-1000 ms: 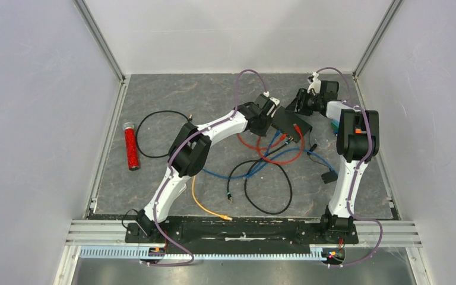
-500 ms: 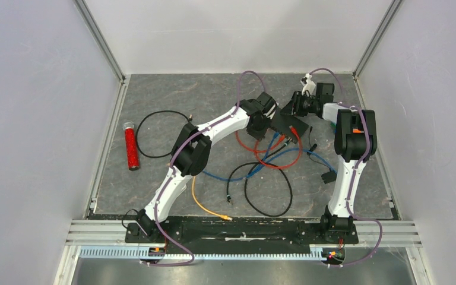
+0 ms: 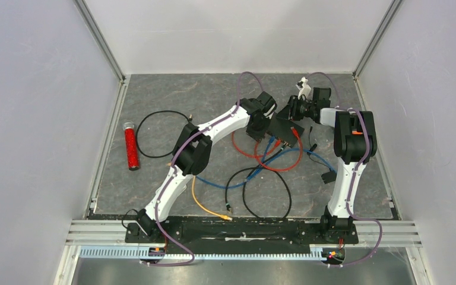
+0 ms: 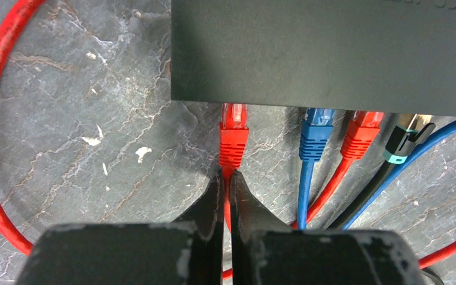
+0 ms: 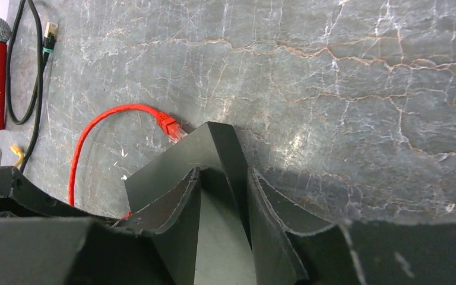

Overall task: Insert the plug into the switch port
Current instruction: Insert the connector into the switch port.

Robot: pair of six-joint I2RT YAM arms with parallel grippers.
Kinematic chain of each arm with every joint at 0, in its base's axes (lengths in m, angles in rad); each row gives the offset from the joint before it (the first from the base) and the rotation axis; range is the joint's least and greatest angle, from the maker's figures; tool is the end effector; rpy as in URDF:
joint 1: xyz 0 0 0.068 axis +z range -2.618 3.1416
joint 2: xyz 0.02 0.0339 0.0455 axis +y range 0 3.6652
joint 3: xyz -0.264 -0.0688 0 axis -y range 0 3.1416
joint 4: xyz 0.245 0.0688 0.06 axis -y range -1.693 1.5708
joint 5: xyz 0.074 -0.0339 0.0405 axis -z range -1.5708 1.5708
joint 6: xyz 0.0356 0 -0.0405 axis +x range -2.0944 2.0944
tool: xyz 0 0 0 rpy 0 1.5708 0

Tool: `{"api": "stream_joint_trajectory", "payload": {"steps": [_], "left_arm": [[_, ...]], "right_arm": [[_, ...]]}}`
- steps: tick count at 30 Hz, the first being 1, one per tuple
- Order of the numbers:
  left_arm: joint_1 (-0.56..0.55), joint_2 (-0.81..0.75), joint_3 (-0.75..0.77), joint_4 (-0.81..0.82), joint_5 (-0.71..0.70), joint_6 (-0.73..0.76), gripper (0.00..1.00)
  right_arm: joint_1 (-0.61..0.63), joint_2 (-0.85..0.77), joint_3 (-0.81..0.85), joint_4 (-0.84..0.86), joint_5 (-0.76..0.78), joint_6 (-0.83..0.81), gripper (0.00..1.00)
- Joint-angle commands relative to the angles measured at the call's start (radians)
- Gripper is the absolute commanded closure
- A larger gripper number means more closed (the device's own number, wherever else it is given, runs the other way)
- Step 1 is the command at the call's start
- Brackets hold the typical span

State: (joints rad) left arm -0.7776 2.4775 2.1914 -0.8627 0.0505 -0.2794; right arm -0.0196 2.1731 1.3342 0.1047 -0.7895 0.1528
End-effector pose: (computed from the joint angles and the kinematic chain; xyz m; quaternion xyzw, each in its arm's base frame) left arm 0.3727 -0.3694 0.1647 0.2461 0.9460 -0.1269 0.1684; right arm 0.4519 0.0164 0.1225 -0.0830 0.8538 0.3756 0.3507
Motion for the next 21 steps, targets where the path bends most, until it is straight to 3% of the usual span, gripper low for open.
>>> {"api": "stream_joint_trajectory", "payload": {"steps": [1,7,21], "left_arm": [[0.006,0.023,0.041,0.003,0.004,-0.044,0.98],[0.006,0.018,0.012,0.056,-0.001,-0.024,0.98],[0.005,-0.033,-0.201,0.367,-0.041,0.027,0.98]], "right_arm": [[0.015,-0.034,-0.051,-0.022,-0.016,-0.014,0.66],[0.014,-0.029,-0.059,-0.022,-0.041,-0.018,0.67],[0.047,0.031,-0.049,-0.080,-0.191,-0.004,0.68]]}}
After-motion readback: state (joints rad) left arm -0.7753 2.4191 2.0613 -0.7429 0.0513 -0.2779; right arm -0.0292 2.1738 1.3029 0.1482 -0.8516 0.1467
